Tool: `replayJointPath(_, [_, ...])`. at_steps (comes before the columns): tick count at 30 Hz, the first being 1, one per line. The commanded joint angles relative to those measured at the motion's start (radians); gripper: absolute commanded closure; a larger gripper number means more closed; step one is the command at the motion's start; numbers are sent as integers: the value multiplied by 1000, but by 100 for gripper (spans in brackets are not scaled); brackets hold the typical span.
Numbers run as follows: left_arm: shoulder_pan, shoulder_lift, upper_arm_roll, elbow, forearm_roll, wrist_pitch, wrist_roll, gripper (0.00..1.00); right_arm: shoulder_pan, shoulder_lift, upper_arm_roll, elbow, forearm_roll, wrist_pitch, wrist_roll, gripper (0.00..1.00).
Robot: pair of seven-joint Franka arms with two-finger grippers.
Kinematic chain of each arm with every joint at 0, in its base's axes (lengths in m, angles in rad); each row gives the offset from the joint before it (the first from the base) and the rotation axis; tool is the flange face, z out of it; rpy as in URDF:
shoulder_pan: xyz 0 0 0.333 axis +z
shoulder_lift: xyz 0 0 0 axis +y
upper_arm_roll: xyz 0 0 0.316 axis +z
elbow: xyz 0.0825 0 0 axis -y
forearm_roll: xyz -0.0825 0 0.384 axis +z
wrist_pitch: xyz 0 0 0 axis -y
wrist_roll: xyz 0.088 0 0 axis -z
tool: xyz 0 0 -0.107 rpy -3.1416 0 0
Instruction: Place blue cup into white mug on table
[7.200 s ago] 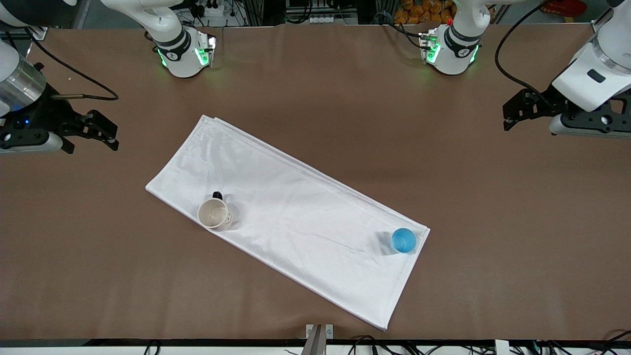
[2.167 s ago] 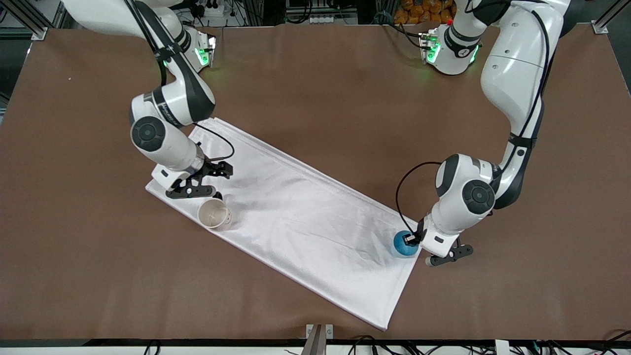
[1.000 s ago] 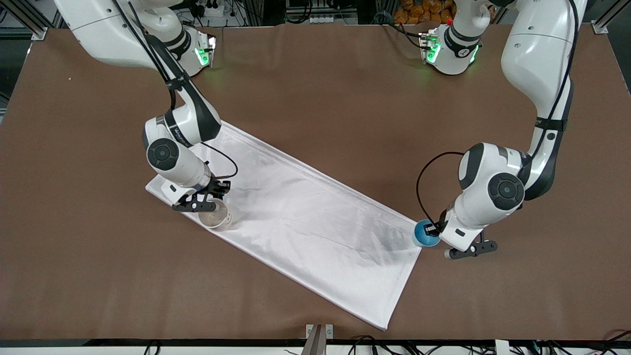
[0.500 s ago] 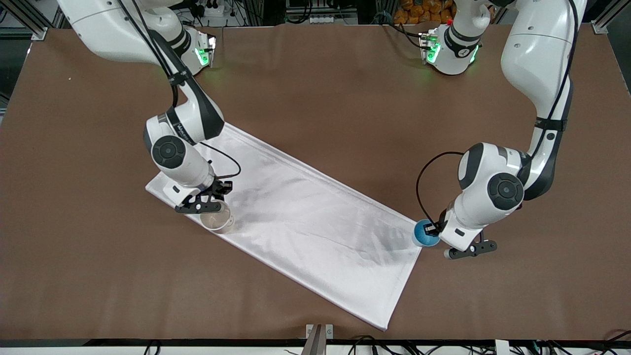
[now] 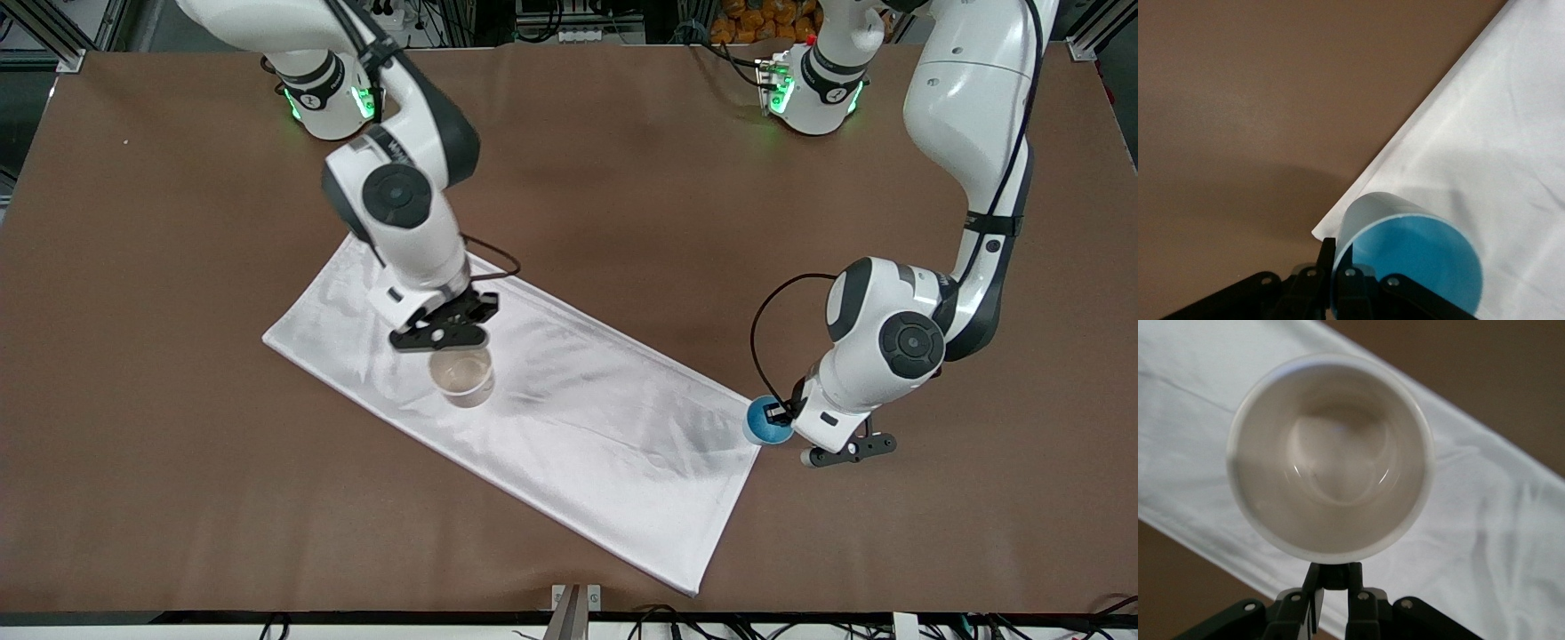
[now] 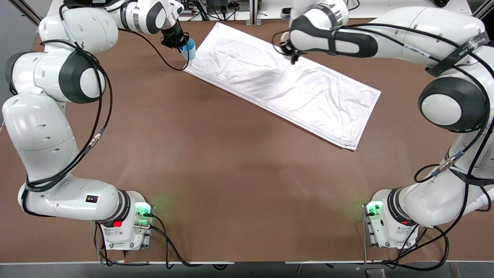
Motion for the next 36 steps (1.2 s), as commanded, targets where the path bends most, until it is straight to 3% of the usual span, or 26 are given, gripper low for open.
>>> replayJointPath(1, [2,-33,-1,-31,24,-6,0,100,96,55,19,83,-14,-10,63,100])
replayJointPath(10, [21,-56,-3,-62,40,-7,29,100,272,185,22,221,-26,-8,124,100])
replayJointPath(15, [33,-96,-3,-110,40,-7,60,100,349,231,17,243,-35,46,130,100])
replayJointPath(24, [41,-168,-3,-208,40,-7,86,100,450,294,14,245,-139,127,186,100])
replayJointPath(36, [45,-217,-3,-266,40,-7,105,100,532,397,-1,251,-142,263,222,100])
